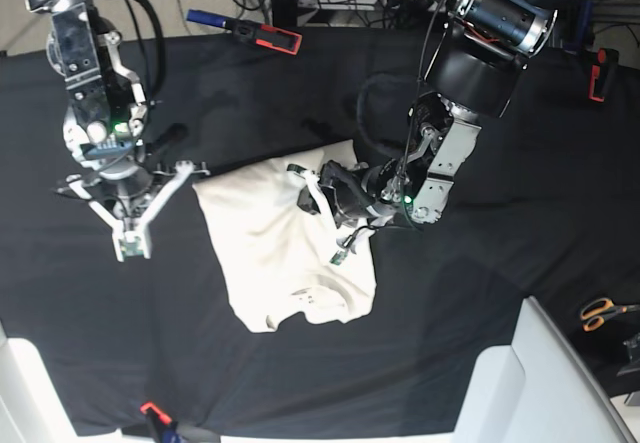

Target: Fold the T-shirt properly

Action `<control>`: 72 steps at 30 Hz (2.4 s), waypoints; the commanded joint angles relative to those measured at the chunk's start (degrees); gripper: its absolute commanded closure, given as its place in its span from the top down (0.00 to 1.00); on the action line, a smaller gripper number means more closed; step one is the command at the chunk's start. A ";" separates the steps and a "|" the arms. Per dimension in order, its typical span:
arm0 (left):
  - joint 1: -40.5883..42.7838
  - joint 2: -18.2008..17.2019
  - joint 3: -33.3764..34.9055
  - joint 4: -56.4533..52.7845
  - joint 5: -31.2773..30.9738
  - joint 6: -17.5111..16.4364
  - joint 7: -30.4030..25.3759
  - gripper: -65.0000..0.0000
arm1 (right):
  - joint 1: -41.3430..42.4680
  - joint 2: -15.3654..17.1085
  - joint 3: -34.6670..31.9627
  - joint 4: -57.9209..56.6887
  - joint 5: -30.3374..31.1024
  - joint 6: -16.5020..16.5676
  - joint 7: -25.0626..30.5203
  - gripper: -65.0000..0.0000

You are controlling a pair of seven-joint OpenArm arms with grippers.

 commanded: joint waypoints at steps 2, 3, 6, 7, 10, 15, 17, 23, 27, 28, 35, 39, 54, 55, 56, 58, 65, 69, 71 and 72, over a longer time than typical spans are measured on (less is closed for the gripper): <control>0.21 -1.84 -0.74 3.93 0.31 0.33 1.71 0.00 | 1.20 -0.04 0.20 0.30 -0.11 4.12 1.39 0.00; 1.26 -3.07 -0.91 6.83 0.13 0.59 1.71 0.00 | 1.29 -0.22 0.55 -0.05 -0.11 6.76 1.39 0.00; 5.13 -6.77 -0.91 15.97 0.39 6.40 1.71 0.00 | 1.38 -1.18 0.55 -2.07 -0.11 13.09 1.48 0.00; 7.15 -8.00 -0.91 18.35 0.39 9.74 1.53 0.00 | 2.08 -2.50 0.64 -3.39 -0.11 14.40 1.48 0.00; 12.34 -10.55 -0.91 23.09 0.39 15.71 1.27 0.00 | 4.46 -3.91 3.28 -8.75 -0.19 14.76 1.48 0.00; 17.44 -12.92 -1.00 26.96 0.48 16.94 1.27 0.00 | 4.10 -4.88 4.07 -9.28 0.24 19.15 1.56 0.01; 18.93 -13.62 -2.58 27.58 0.48 16.94 1.27 0.00 | 3.05 -6.46 6.62 -7.88 3.06 22.93 1.56 0.10; 24.38 -15.65 -15.07 28.63 0.57 16.68 1.18 0.00 | 4.37 -8.39 16.55 -11.66 14.13 29.88 1.30 0.56; 26.23 -18.72 -16.12 30.39 0.66 16.68 1.18 0.00 | 7.01 -8.39 16.90 -17.28 14.05 30.76 1.39 0.56; 26.41 -19.34 -16.12 30.48 0.66 16.68 1.18 0.00 | 7.62 -8.39 16.90 -18.16 14.05 30.76 1.39 0.56; 27.99 -20.57 -16.39 30.65 0.57 16.68 1.18 0.00 | 9.38 -8.30 16.99 -20.97 14.22 30.76 1.48 0.56; 27.99 -20.39 -16.39 30.65 0.57 16.68 1.18 0.00 | 9.91 -8.30 16.99 -23.08 14.22 30.76 1.48 0.56; 27.55 -20.39 -16.39 30.13 0.57 16.68 1.18 0.00 | 8.85 -8.48 17.08 -27.13 14.40 33.04 1.48 0.01; 27.55 -20.39 -16.39 30.13 0.57 16.68 1.18 0.00 | 8.50 -8.48 17.08 -26.78 14.40 33.04 1.48 0.01; 27.55 -20.39 -16.39 30.13 0.57 16.68 1.18 0.00 | 8.06 -8.66 17.43 -26.16 14.40 33.04 1.21 0.01; 27.46 -20.39 -16.39 30.13 0.57 16.68 1.18 0.00 | 6.65 -8.83 18.57 -24.23 14.40 33.04 1.04 0.01; 27.46 -20.48 -16.39 30.04 0.57 16.68 1.18 0.00 | 2.35 -9.01 18.66 -18.69 14.40 33.04 0.86 0.01; 27.37 -20.48 -16.39 30.04 0.57 16.68 1.18 0.00 | 0.24 -10.50 18.93 -17.11 14.40 33.04 -1.16 0.01; 27.37 -20.48 -16.39 30.04 0.57 16.68 1.18 0.00 | -0.73 -10.85 18.57 -15.88 14.40 33.04 -1.07 0.01; 27.37 -20.48 -16.39 30.04 0.57 16.68 1.18 0.00 | -0.82 -11.29 18.57 -15.44 14.40 33.04 -1.16 0.01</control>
